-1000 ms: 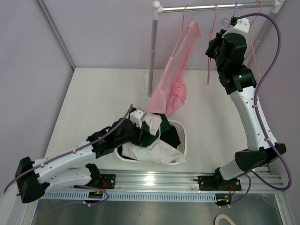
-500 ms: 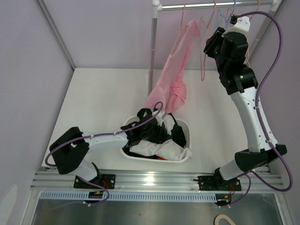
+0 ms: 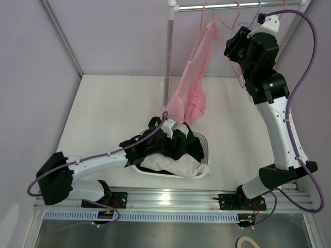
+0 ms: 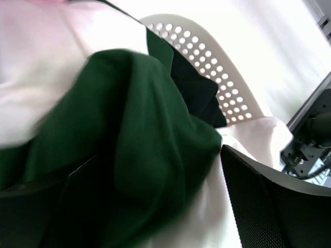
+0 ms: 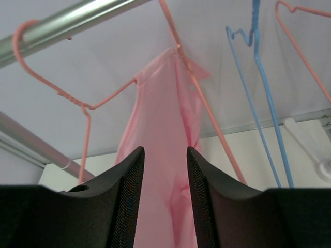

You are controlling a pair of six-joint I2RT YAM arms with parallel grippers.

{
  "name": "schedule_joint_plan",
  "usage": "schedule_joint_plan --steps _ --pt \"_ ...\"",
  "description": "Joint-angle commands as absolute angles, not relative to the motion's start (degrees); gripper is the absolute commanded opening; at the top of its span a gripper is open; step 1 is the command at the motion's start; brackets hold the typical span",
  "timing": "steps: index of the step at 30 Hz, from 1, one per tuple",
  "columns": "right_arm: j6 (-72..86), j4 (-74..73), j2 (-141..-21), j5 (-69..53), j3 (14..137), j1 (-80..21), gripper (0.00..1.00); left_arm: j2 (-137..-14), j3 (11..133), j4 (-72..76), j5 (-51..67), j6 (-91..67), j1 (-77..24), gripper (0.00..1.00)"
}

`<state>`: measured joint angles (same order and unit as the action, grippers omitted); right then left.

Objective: Remove the t-shirt from the hanger

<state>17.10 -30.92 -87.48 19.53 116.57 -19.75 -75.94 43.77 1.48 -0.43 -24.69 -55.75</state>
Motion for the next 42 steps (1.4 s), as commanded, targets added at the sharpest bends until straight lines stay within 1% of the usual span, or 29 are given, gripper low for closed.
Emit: schedule_joint_plan --steps 1,6,11,14,17,20,25,28,33,42 --pt "19.6 -31.7 -88.1 15.9 122.0 -21.1 0.43 -66.6 43.0 -3.1 -5.1 -22.5 -56.0 0.91" --pt "20.7 -35.4 -93.5 14.3 128.2 -23.1 0.42 -55.5 44.8 -10.7 -7.9 -20.6 -56.8 0.93" --pt "22.5 -35.4 -96.8 11.7 130.1 -24.3 0.41 -50.0 47.3 -15.2 -9.6 -18.8 -57.2 0.92" --pt "23.8 -35.9 -99.6 10.0 131.8 -24.4 0.4 -48.1 49.4 -15.8 -10.9 -16.5 -57.2 0.89" --pt "24.8 -36.6 -102.6 8.7 133.8 -24.7 0.4 -49.0 51.6 -15.6 -12.9 -13.2 -57.2 0.89" --pt "25.2 -36.4 -104.6 8.3 135.2 -25.0 0.44 -51.1 56.0 -14.7 -14.2 -10.8 -57.2 0.89" --pt "26.1 -35.8 -107.1 8.2 137.5 -25.8 0.44 -55.8 60.4 -10.7 -15.8 -7.0 -57.0 0.91" --pt "26.0 -35.3 -108.1 8.0 138.0 -26.6 0.44 -59.3 65.5 -10.9 -16.5 -5.1 -56.9 0.91" --pt "24.1 -36.9 -106.5 14.2 136.9 -29.4 0.44 -61.1 67.5 -10.3 -16.7 -4.2 -56.7 0.91" --pt "23.2 -36.1 -102.0 18.6 131.3 -34.3 0.45 -62.8 67.2 -8.1 -16.5 -4.0 -54.5 0.91"
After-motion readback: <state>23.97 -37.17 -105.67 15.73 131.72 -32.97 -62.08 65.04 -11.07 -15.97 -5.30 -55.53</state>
